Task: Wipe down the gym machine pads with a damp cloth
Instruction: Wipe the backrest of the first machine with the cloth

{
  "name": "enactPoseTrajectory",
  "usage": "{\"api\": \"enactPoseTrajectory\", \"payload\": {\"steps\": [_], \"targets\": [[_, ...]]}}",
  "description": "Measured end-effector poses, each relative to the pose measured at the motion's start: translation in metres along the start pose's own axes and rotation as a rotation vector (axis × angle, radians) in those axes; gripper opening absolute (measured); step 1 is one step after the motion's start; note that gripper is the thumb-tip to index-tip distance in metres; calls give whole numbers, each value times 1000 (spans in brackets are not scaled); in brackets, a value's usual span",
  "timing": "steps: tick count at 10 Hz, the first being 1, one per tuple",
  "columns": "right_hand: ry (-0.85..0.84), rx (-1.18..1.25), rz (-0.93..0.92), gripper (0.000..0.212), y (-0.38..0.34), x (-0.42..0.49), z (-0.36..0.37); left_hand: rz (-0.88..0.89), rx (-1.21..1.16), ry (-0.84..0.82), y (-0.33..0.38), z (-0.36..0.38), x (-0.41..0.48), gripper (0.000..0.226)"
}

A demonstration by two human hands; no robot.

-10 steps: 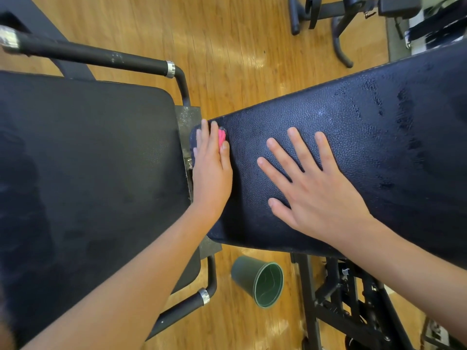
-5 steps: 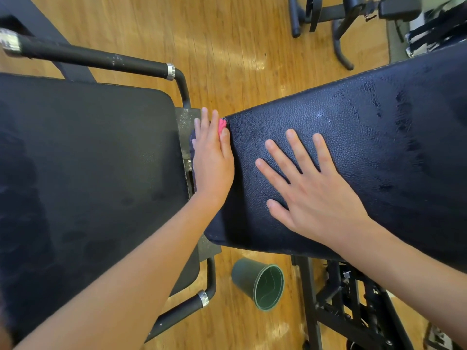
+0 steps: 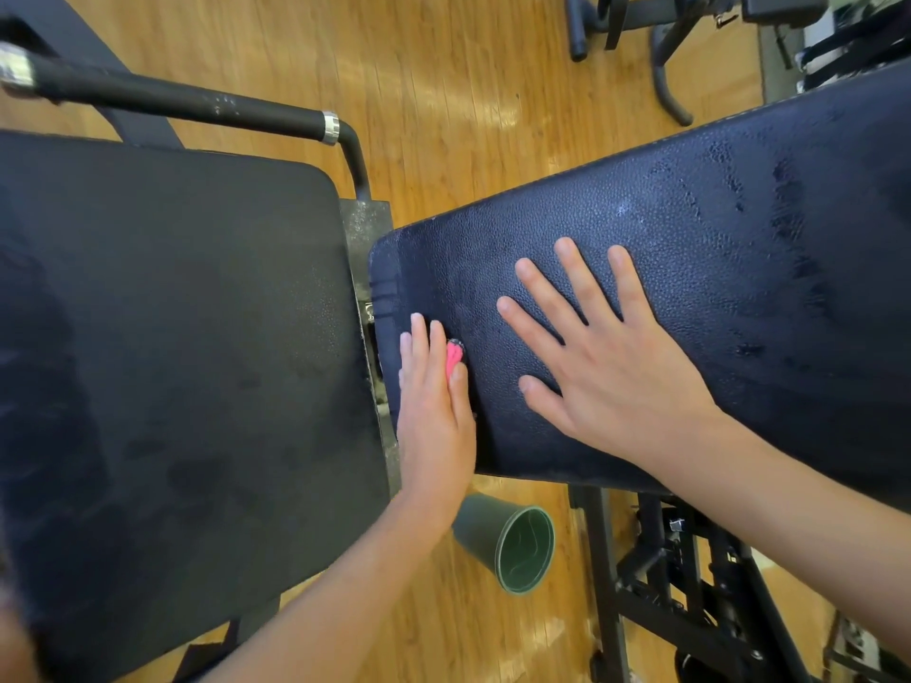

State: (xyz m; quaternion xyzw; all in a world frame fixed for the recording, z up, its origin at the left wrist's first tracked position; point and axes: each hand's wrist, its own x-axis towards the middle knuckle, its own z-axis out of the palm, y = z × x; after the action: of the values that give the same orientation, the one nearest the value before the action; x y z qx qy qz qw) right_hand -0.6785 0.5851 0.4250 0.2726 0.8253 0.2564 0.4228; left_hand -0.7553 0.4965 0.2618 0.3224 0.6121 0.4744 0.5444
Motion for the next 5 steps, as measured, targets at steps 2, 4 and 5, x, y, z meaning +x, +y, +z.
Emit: {"api": "enactPoseTrajectory", "payload": {"steps": [2, 4, 5], "targets": [[12, 8, 0, 76, 0, 1, 0, 140, 51, 10, 6, -14, 59, 52], [10, 1, 2, 76, 0, 1, -1, 125, 113, -18, -2, -7, 49, 54], [1, -5, -1, 76, 0, 1, -1, 110, 118, -33, -8, -5, 36, 57]]}}
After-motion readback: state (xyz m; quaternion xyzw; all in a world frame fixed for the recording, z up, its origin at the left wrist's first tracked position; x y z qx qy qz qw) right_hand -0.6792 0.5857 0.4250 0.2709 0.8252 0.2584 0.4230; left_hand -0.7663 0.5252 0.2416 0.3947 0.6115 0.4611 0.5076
